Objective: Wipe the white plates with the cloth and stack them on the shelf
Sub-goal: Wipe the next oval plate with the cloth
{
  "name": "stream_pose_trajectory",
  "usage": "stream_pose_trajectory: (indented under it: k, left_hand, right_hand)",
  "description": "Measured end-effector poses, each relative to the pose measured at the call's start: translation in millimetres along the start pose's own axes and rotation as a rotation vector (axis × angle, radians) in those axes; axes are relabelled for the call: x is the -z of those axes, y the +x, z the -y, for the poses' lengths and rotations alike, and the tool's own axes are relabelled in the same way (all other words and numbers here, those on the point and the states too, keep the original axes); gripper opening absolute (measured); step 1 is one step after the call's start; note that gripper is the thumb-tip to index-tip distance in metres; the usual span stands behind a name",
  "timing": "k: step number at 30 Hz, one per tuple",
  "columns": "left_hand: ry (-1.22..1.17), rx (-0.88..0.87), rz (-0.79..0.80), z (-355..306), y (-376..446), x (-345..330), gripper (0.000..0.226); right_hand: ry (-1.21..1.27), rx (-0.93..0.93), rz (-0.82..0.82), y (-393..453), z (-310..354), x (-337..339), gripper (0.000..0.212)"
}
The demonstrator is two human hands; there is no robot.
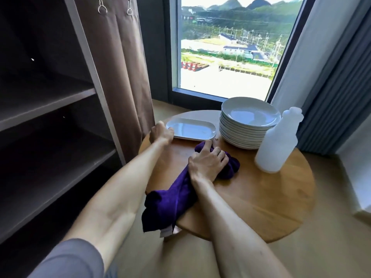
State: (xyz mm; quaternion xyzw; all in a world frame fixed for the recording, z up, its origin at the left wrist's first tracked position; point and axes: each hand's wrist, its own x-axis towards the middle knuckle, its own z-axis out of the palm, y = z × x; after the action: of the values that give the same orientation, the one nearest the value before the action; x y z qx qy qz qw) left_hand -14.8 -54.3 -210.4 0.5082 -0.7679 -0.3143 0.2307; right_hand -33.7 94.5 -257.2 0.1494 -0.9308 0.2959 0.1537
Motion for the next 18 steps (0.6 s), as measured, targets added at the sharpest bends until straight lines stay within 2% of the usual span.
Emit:
stream_pose_trajectory:
  k: [6,12,18]
  left_hand:
    - [0.102,0.066,-0.022,-7,18,-14,0.041]
    - [0.031,0.128,0.03,-9,35,-11,0.035]
    - [-0.052,0.152,0.008,-10,38,6,0.037]
  right_hand:
    - [0.023,0.004,-0.058,3,-1,-10,0.042]
    - [0.02,0.009,-0.092,4,-2,-9,0.042]
    - [0.04,0.021,-0.079,3,-2,-4,0.041]
